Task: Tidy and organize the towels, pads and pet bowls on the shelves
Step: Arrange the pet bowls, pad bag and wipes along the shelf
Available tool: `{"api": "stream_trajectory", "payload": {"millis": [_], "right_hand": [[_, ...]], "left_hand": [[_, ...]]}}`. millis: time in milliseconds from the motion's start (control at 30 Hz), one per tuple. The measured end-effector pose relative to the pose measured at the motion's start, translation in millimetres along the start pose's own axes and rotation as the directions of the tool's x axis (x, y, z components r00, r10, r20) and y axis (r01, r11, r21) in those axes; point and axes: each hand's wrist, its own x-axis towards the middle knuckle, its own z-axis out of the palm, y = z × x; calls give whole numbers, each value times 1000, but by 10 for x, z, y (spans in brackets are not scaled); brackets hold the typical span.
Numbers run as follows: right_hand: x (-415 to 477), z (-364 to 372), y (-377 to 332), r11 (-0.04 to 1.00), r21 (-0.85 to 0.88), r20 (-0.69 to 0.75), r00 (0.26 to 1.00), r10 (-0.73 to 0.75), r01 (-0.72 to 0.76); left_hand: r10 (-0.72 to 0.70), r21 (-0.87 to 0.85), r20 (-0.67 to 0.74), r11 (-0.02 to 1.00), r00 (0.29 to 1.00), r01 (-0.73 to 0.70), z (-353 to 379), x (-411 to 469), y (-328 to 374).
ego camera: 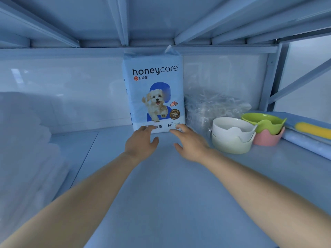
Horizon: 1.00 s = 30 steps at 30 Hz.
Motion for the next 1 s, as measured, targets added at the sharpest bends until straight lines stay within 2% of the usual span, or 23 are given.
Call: {"api": "stream_trajectory", "payload": {"millis": [267,433,567,800,1000], "right_hand": [[-419,-191,-213,988,147,-110,993,-36,52],[-656,-370,-479,948,276,-151,981,-122,160],[-920,-479,-732,886,385,-158,964,-213,259],[-1416,-492,-1275,750,527,-193,916,-352,399],[-1740,-471,-1981,628,619,-196,867,-458,472]], "left_hand": [[-44,-125,-65,991,997,36,-308,-537,237],[-69,-52,-105,997,992,64,-559,-1020,353],[-111,44,-155,992,982,119,-824,-1499,434],[-245,23,-236,966,940,257,-1189,-2440,537],[-371,42,-313,914,874,403,-1592,-3338,402]]}}
